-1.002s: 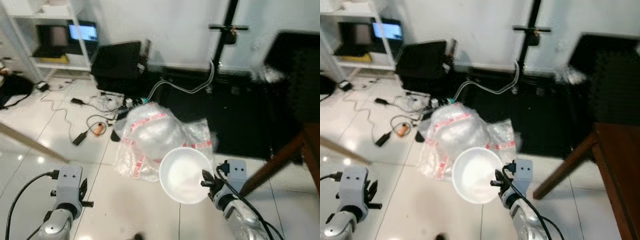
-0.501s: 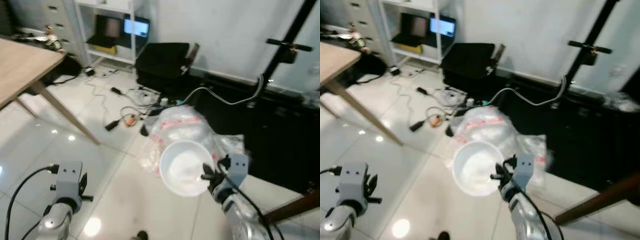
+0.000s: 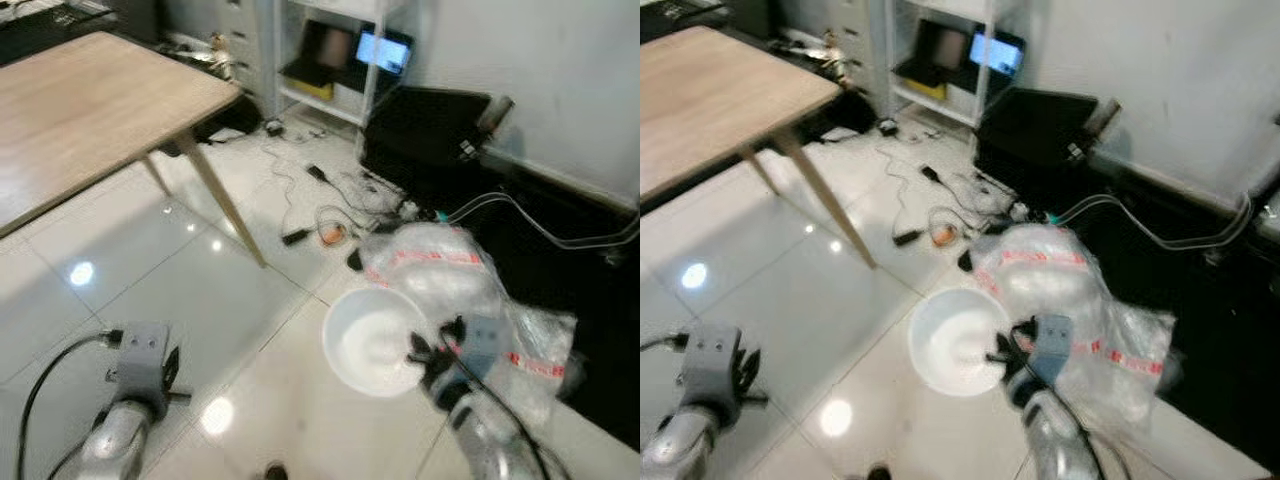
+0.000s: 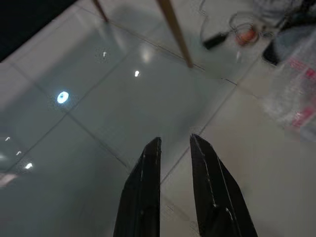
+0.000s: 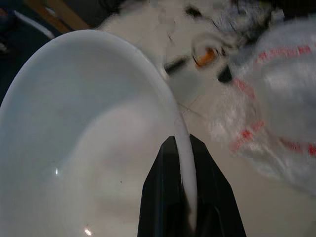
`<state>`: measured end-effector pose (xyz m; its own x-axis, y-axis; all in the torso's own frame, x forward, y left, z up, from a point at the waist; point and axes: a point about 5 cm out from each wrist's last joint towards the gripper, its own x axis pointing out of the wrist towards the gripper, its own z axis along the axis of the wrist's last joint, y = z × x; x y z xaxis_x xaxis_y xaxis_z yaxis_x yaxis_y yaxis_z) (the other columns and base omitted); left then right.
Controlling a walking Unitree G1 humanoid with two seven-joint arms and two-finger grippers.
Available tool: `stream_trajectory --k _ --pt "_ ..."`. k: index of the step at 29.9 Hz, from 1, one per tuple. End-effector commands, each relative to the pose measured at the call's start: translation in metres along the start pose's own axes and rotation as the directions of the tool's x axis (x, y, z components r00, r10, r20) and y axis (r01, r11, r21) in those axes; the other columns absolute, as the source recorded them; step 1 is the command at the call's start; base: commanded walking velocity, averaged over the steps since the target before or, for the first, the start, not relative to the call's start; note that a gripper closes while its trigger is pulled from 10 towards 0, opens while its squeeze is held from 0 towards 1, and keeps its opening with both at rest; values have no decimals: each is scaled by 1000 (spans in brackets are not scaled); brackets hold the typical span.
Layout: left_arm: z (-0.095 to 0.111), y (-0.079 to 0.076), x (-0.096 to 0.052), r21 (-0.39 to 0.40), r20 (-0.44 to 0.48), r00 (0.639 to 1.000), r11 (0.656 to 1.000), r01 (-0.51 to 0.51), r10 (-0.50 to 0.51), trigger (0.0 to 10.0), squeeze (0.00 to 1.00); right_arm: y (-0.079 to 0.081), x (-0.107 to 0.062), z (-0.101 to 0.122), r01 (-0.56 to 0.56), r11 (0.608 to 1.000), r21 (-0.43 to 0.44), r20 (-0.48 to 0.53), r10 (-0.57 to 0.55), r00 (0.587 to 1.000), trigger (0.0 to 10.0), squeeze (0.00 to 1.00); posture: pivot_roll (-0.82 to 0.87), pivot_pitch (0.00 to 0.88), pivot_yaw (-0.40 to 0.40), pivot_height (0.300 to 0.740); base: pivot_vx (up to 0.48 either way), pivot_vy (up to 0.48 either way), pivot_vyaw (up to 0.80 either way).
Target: Setting the table
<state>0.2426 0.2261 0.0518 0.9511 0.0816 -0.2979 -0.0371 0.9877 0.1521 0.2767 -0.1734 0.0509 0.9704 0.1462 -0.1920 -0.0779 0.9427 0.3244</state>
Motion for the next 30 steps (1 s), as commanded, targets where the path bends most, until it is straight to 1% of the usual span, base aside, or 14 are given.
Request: stream_trajectory --k 1,4,8,9,10,11,13,15,17,18,20,22,24,30 --pt "-2 -4 -2 3 -11 1000 1000 11 -11 10000 0 -2 -4 -6 10 1000 18 -23 -10 1000 10000 0 5 54 58 740 0 0 794" --pt "10 -4 -1 18 31 999 1000 17 -18 10000 0 0 -2 2 3 1000 28 6 -3 1000 10000 0 8 57 57 740 0 0 790" --pt "38 -2 4 17 105 994 1000 19 -21 10000 0 7 4 20 -12 999 38 66 10 998 10000 0 7 57 56 740 0 0 791" --pt "38 -2 4 17 105 994 1000 19 -21 10000 0 7 4 20 -12 999 38 66 10 998 10000 0 7 57 56 740 0 0 788" --pt "55 1 7 8 154 988 1000 10 -11 10000 0 10 7 30 -21 999 43 99 16 995 10000 0 7 57 56 740 0 0 794" --pt "65 4 9 4 182 983 1000 2 -3 10000 0 13 8 36 -25 999 46 116 20 993 10000 0 7 57 56 740 0 0 794" --pt "75 6 10 0 213 977 1000 -7 7 10000 0 14 10 41 -30 998 50 134 23 991 10000 0 11 54 53 740 0 0 791" --pt "81 7 11 -6 228 974 1000 -10 11 10000 0 17 10 47 -34 998 52 152 26 988 10000 0 12 54 53 740 0 0 791" --pt "105 11 15 -42 302 952 998 -38 49 10000 0 22 13 63 -39 996 79 217 21 976 10000 0 11 52 52 740 0 0 788" --pt "111 13 15 -44 320 945 997 -57 68 10000 0 24 13 69 -31 996 89 240 9 971 10000 0 11 52 52 740 0 0 463" --pt "119 15 17 -47 346 934 995 -84 95 10000 0 25 14 78 -23 994 102 276 -7 961 10000 0 10 49 51 740 144 0 231" --pt "127 17 18 -34 367 922 992 -118 122 10000 0 31 13 91 -54 992 114 324 14 946 10000 0 10 48 51 740 480 0 0" --pt "134 16 18 -30 387 914 992 -121 124 10000 0 37 13 100 -81 989 122 357 33 934 10000 0 10 45 52 740 480 0 0" --pt "137 14 17 -37 387 914 993 -113 119 10000 0 46 12 110 -126 982 138 378 65 924 10000 0 14 39 50 740 480 0 0"
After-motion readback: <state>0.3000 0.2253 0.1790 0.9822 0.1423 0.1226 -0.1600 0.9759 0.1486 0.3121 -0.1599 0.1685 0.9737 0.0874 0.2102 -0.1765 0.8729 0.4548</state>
